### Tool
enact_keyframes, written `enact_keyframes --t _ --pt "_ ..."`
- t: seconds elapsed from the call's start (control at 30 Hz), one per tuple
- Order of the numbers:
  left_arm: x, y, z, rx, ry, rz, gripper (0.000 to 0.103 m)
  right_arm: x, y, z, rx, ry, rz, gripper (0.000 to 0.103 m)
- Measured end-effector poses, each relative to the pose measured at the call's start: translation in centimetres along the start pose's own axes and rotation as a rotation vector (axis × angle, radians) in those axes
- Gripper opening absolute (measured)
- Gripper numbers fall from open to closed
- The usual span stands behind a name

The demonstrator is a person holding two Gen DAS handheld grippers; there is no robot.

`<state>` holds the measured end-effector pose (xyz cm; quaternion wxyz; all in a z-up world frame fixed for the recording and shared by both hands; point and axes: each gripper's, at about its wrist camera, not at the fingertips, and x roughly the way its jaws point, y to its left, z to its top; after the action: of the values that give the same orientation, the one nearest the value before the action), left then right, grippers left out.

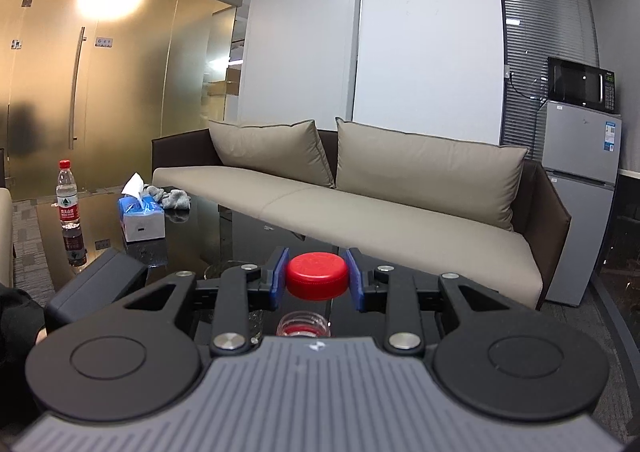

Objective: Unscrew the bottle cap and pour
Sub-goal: 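Carry the red cap away from the bottle with the right tool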

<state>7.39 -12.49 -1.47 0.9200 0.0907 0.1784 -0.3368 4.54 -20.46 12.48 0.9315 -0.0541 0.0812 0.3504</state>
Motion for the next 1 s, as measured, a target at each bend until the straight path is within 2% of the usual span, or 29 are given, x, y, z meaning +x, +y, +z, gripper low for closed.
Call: enact_keyframes --t 0.5,0.83,1.0 --pt "-0.1 0.2 -0.1 -0.003 0.003 0.0 0.056 -0.4 -1.5 -0.7 0.093 -0.035 -0.105 0.033" --pt "0.0 0.5 -0.3 -0.005 0.005 0.0 0.056 -0.2 -2.7 -3.2 0.225 -0.051 -0.25 0.033" --pt "0.0 0.5 -0.2 -0.005 0.005 0.0 0.056 0.6 -3.3 -5.5 0.311 -0.02 -0.319 0.033"
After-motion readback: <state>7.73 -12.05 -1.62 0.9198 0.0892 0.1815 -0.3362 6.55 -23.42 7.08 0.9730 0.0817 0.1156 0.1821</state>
